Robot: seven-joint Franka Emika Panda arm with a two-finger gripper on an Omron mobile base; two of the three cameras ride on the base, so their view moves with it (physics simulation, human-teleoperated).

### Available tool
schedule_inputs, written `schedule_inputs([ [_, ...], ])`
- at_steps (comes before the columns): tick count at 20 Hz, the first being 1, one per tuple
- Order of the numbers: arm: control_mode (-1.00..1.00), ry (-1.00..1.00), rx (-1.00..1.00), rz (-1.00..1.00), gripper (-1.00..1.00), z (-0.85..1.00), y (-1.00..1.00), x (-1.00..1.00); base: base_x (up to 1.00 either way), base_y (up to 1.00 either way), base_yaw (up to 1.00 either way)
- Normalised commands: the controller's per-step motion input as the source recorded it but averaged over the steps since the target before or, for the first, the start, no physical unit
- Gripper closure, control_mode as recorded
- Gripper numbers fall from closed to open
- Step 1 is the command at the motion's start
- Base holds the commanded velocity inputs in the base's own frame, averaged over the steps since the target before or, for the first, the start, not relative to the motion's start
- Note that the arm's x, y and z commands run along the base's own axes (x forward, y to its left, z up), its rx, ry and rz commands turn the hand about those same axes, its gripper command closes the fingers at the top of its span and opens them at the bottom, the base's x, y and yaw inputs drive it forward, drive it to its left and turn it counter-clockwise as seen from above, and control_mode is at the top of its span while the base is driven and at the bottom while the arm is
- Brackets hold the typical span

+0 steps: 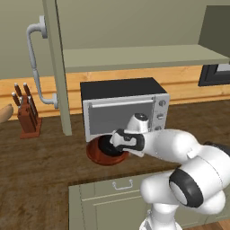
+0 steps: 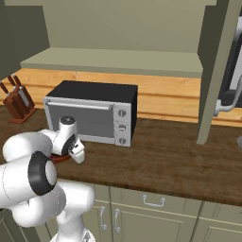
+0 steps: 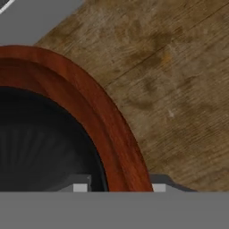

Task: Pick up the bowls on the counter and stack them on top of one another in the open cabinet. Place the smaller bowl on top of the larger bowl.

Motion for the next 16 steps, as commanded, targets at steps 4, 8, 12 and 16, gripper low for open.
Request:
schedule_inputs([
  [4,-1.00,-0.22,0.00,-0.04,1.00,0.38,0.00,-0.41,0.00,0.00,0.00],
  [8,-1.00,-0.26,0.01,-0.05,1.00,0.58,0.00,-0.48,0.00,0.00,0.00],
  [12,-1.00,-0.20,0.03,-0.02,1.00,0.63,0.00,-0.52,0.00,0.00,0.00],
  [16,-1.00,-0.08,0.08,-0.04,1.00,0.82,-0.02,-0.55,0.00,0.00,0.00],
])
